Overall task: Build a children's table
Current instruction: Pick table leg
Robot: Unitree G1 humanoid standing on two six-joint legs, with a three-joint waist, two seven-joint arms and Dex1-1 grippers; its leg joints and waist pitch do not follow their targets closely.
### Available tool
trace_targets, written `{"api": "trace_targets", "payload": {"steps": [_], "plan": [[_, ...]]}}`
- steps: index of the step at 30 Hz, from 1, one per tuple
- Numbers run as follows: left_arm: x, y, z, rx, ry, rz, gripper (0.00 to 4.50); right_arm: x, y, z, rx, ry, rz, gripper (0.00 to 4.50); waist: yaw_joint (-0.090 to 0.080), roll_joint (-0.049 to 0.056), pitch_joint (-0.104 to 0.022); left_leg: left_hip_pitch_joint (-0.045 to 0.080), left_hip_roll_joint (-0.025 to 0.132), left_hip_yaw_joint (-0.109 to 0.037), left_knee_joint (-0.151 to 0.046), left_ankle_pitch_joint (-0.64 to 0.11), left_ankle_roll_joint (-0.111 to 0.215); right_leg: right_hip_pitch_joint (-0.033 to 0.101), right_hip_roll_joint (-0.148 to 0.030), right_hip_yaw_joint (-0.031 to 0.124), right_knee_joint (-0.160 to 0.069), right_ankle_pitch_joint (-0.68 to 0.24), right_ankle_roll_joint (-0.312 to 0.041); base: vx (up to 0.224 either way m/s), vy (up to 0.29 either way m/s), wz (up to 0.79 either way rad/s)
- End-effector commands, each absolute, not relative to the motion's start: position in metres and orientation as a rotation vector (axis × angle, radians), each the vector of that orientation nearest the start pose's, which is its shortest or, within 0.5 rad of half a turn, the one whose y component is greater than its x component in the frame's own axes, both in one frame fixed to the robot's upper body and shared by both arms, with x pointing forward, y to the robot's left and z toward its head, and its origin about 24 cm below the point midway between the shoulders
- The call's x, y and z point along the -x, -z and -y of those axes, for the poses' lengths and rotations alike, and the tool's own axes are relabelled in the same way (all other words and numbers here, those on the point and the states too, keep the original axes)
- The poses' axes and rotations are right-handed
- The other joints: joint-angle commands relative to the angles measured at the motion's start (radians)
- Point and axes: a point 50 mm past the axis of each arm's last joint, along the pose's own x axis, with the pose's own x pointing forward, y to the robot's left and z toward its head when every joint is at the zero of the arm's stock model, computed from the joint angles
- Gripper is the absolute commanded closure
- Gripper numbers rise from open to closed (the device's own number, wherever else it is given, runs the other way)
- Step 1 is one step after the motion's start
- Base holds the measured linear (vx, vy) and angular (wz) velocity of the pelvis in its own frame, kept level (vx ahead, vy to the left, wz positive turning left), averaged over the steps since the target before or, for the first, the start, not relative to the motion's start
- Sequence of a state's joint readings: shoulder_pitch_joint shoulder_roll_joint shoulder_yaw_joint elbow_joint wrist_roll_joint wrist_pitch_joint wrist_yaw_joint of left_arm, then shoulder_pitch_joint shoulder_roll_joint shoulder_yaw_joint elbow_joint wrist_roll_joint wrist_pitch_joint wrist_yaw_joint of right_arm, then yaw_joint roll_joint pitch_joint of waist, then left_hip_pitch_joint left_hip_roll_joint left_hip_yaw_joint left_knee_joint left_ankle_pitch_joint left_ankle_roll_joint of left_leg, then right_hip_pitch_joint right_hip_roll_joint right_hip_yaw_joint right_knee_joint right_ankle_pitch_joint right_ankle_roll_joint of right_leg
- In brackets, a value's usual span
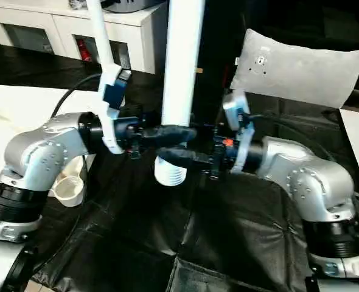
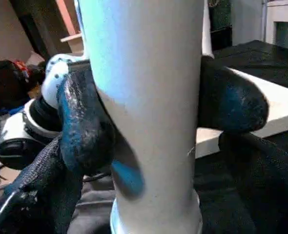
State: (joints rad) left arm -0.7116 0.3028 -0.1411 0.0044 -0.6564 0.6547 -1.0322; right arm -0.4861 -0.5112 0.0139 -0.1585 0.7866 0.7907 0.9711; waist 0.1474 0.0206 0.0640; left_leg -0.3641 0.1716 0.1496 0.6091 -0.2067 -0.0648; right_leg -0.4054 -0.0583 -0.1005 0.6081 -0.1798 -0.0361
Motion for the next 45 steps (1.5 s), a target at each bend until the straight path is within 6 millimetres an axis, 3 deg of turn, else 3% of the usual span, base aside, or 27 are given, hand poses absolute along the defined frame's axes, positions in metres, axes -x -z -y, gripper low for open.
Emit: {"api": "trace_targets", "payload": {"steps": [1, 9, 25, 31, 38, 40, 45], "plan": [[-0.299, -0.2, -0.067, 0.11, 1.53, 0.044, 2.54, -0.277, -0.174, 0.131, -0.185, -1.38, -0.132, 0.0, 0.001, -0.017, -0.065, -0.006, 0.045, -0.008, -0.067, -0.049, 0.048, 0.065, -0.09, 0.059, -0.088, -0.349, -0.064, 0.0, 0.0, 0.0], [-0.298, -0.199, -0.066, 0.098, 1.532, 0.057, 2.54, -0.279, -0.17, 0.129, -0.175, -1.375, -0.15, 0.56, -0.001, -0.018, -0.066, -0.005, 0.047, -0.008, -0.068, -0.047, 0.05, 0.064, -0.09, 0.06, -0.086, -0.336, -0.073, 0.0, 0.0, 0.0], [-0.296, -0.198, -0.066, 0.096, 1.539, 0.063, 2.54, -0.282, -0.168, 0.127, -0.161, -1.377, -0.163, 2.11, -0.001, -0.021, -0.067, -0.005, 0.048, -0.007, -0.067, -0.042, 0.05, 0.065, -0.092, 0.061, -0.084, -0.327, -0.078, 0.0, 0.0, 0.0], [-0.296, -0.197, -0.068, 0.083, 1.533, 0.058, 2.54, -0.281, -0.167, 0.126, -0.161, -1.381, -0.163, 2.45, -0.001, -0.02, -0.067, -0.006, 0.047, -0.007, -0.066, -0.04, 0.051, 0.065, -0.091, 0.061, -0.083, -0.32, -0.08, 0.0, 0.0, 0.0], [-0.295, -0.197, -0.069, 0.11, 1.503, 0.053, 2.54, -0.281, -0.165, 0.126, -0.164, -1.372, -0.165, 2.52, 0.0, -0.017, -0.068, -0.005, 0.048, -0.008, -0.066, -0.043, 0.051, 0.066, -0.091, 0.061, -0.081, -0.305, -0.09, 0.0, 0.0, 0.0], [-0.293, -0.198, -0.07, 0.131, 1.521, 0.05, 1.84, -0.282, -0.162, 0.127, -0.166, -1.347, -0.183, 2.53, -0.001, -0.017, -0.068, -0.005, 0.049, -0.008, -0.066, -0.041, 0.049, 0.066, -0.092, 0.061, -0.08, -0.298, -0.098, 0.0, 0.0, 0.0], [-0.285, -0.201, -0.069, 0.175, 1.579, 0.054, 1.63, -0.281, -0.16, 0.126, -0.19, -1.35, -0.187, 2.55, -0.001, -0.017, -0.07, -0.006, 0.05, -0.008, -0.065, -0.039, 0.05, 0.067, -0.092, 0.062, -0.077, -0.291, -0.106, 0.0, 0.0, 0.0]]}}
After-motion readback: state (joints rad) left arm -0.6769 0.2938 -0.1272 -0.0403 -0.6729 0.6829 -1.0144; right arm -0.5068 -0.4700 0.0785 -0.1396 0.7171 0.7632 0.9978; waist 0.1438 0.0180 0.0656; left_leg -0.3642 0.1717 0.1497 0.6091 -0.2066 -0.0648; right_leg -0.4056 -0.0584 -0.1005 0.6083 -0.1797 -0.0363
